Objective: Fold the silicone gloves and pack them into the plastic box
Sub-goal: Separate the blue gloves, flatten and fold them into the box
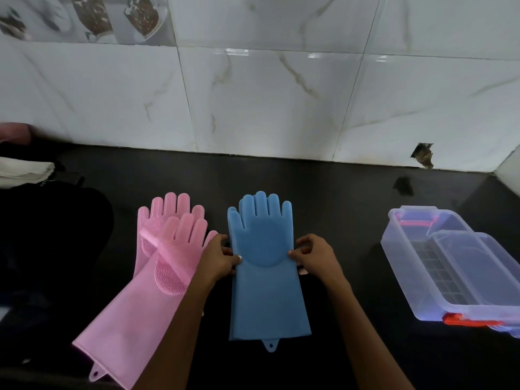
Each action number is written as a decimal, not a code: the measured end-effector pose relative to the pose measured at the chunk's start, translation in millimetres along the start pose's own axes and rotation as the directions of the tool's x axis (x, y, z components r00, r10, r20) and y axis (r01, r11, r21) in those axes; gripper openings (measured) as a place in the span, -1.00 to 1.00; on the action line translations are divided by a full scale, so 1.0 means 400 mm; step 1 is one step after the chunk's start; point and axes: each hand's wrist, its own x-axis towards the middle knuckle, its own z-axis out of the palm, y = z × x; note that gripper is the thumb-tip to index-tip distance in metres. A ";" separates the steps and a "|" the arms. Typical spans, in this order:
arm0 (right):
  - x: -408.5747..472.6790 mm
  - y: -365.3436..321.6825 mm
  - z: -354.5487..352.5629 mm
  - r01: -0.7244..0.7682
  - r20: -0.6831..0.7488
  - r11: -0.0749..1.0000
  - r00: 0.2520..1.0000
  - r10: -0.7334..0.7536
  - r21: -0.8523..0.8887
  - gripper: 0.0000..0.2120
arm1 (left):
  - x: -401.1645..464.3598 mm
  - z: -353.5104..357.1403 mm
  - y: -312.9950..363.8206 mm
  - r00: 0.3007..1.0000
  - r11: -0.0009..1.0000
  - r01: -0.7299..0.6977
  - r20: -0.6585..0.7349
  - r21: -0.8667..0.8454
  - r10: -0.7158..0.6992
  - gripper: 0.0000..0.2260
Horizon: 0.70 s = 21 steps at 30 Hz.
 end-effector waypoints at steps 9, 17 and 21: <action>-0.031 0.022 0.031 0.088 -0.205 0.996 0.975 -0.086 -0.001 -0.80 | -0.027 0.030 -0.005 0.962 0.959 -0.090 -0.226 0.268 0.154 -0.78; -0.041 0.023 0.043 0.154 -0.311 0.988 0.939 -0.147 0.000 -0.81 | -0.040 0.035 -0.001 0.935 0.948 -0.030 -0.327 0.317 0.139 -0.82; -0.040 0.016 0.043 0.197 -0.305 0.979 0.930 -0.205 -0.060 -0.84 | -0.041 0.020 0.001 0.964 0.946 0.003 -0.254 0.325 0.084 -0.75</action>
